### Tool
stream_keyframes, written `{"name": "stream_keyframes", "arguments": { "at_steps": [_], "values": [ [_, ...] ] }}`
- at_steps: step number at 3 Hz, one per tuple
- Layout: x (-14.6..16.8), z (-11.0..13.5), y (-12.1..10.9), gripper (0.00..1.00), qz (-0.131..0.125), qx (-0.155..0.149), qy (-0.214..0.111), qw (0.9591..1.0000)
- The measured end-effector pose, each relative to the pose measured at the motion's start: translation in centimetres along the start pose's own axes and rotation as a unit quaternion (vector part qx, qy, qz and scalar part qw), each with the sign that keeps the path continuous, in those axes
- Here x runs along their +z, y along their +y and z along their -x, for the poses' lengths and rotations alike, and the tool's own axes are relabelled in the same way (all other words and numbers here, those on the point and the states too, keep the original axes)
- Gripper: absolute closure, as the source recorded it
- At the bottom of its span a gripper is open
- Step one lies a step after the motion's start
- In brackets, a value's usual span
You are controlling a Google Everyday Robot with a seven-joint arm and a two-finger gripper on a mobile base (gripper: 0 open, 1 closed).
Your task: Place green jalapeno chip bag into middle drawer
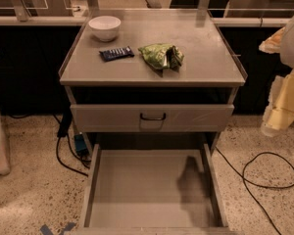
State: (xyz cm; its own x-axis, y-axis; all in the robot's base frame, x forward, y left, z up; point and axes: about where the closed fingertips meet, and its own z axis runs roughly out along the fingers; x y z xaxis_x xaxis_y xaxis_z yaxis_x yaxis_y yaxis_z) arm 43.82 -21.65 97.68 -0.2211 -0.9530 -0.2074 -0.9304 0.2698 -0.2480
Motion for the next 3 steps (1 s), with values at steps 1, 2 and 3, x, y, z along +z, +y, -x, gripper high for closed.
{"name": "stream_keyframes", "arguments": {
  "at_steps": [1,2,3],
  "values": [
    [0.0,0.0,0.0,0.00,0.000,0.000,0.000,1.0000],
    [1.5,0.5,-1.2,0.00,0.000,-0.011,-0.002,0.9999],
    [5.3,1.8,-3.8,0.00,0.009,-0.038,-0.006,0.9992]
  ]
}}
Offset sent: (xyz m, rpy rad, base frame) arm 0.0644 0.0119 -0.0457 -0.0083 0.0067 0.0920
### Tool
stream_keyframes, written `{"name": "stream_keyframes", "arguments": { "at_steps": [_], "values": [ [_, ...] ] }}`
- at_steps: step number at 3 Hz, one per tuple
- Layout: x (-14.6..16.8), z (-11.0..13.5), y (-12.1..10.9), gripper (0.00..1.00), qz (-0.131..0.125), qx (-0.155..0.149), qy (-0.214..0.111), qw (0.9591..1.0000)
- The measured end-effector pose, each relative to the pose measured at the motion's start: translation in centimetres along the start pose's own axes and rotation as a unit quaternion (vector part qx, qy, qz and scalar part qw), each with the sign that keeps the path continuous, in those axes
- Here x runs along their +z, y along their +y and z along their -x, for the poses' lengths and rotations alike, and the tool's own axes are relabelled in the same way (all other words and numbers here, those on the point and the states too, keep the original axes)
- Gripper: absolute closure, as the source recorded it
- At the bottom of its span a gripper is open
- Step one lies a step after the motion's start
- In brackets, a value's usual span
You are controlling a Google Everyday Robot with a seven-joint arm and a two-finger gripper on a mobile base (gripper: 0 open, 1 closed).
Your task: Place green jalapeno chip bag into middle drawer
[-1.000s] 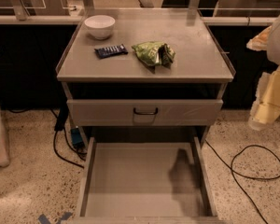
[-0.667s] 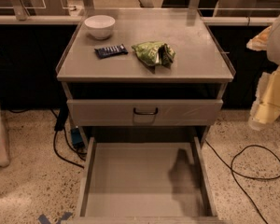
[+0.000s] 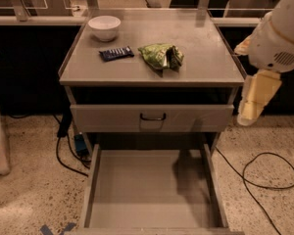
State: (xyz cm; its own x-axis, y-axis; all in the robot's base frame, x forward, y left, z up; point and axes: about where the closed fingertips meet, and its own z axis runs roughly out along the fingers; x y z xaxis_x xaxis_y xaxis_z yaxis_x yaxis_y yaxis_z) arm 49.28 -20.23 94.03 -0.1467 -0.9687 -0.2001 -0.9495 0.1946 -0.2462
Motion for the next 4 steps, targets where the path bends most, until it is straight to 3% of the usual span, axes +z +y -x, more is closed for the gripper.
{"name": "stream_keyframes", "arguments": {
  "at_steps": [1,2,4],
  "values": [
    [3.3,1.1,-2.3,0.00,0.008,-0.025,-0.002,0.9997],
    [5.5,3.6,-9.8,0.00,-0.021,-0.065,0.003,0.9977],
    [5.9,3.5,-10.1,0.00,-0.022,-0.063,-0.007,0.9977]
  ]
}}
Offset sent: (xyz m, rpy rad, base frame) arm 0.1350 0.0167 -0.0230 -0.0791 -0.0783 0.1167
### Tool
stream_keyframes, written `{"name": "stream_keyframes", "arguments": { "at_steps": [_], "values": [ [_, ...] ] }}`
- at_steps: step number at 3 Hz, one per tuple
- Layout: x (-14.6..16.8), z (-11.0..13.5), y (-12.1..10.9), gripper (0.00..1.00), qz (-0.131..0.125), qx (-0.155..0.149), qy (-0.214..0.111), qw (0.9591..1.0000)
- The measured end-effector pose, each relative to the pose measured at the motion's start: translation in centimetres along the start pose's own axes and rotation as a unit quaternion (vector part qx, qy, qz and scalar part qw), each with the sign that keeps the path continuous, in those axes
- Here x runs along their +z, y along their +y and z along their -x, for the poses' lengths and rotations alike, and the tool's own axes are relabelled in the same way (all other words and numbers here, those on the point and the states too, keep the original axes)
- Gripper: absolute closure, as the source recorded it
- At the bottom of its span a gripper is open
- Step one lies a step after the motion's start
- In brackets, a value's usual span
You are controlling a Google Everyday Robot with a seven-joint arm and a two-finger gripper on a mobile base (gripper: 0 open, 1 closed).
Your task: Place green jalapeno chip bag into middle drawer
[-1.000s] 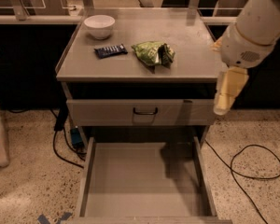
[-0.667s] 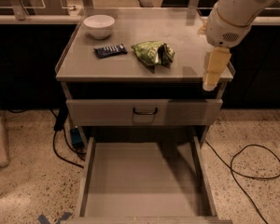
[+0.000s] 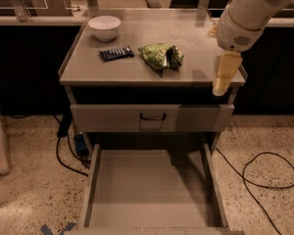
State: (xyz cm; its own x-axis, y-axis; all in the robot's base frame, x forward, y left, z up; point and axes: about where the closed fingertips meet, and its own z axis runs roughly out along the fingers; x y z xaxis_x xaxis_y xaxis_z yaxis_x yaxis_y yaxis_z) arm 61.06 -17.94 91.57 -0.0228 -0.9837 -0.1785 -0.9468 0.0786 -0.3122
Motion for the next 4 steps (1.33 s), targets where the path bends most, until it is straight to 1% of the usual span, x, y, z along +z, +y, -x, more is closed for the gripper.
{"name": "stream_keyframes", "arguments": {
  "at_steps": [1,2,3,4],
  "values": [
    [0.4,0.0,-0.3,0.00,-0.002,0.001,-0.009,1.0000],
    [3.3,4.4,-4.9,0.00,-0.009,-0.054,-0.047,0.9974],
    [5.2,8.0,-7.4,0.00,-0.009,-0.089,-0.075,0.9931],
    [7.9,10.7,-8.2,0.00,0.009,-0.113,-0.095,0.9891]
  ]
}}
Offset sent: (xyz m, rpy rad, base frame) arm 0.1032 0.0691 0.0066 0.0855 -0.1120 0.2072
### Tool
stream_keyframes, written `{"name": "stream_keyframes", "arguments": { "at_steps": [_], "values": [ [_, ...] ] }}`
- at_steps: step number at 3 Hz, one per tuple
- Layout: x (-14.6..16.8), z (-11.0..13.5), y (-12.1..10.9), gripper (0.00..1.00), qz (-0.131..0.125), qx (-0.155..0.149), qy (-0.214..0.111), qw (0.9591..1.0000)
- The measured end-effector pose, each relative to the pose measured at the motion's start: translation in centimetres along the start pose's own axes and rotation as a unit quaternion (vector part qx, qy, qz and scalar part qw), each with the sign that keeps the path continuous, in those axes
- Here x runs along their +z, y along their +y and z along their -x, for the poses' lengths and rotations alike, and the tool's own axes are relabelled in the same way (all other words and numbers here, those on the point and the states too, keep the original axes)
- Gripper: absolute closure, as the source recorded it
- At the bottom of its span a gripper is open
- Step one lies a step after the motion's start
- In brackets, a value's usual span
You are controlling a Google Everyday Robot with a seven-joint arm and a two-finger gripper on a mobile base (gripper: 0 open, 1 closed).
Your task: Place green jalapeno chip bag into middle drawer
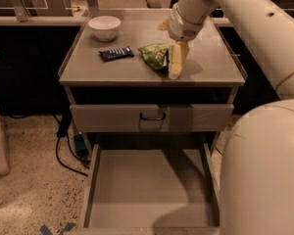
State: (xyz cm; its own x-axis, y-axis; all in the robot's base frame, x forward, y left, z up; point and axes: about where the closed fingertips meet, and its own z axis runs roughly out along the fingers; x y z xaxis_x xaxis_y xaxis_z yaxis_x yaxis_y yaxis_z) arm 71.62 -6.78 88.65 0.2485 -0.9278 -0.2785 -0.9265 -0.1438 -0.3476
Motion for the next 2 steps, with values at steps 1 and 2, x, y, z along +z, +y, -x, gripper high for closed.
{"name": "stream_keyframes", "arguments": {
  "at_steps": [1,2],
  "values": [
    [2.59,0.38,0.25,0.00,0.025,-0.005,-0.006,0.9996],
    [2.68,0.37,0.27,0.19,0.026,-0.005,-0.006,0.9996]
  ]
}}
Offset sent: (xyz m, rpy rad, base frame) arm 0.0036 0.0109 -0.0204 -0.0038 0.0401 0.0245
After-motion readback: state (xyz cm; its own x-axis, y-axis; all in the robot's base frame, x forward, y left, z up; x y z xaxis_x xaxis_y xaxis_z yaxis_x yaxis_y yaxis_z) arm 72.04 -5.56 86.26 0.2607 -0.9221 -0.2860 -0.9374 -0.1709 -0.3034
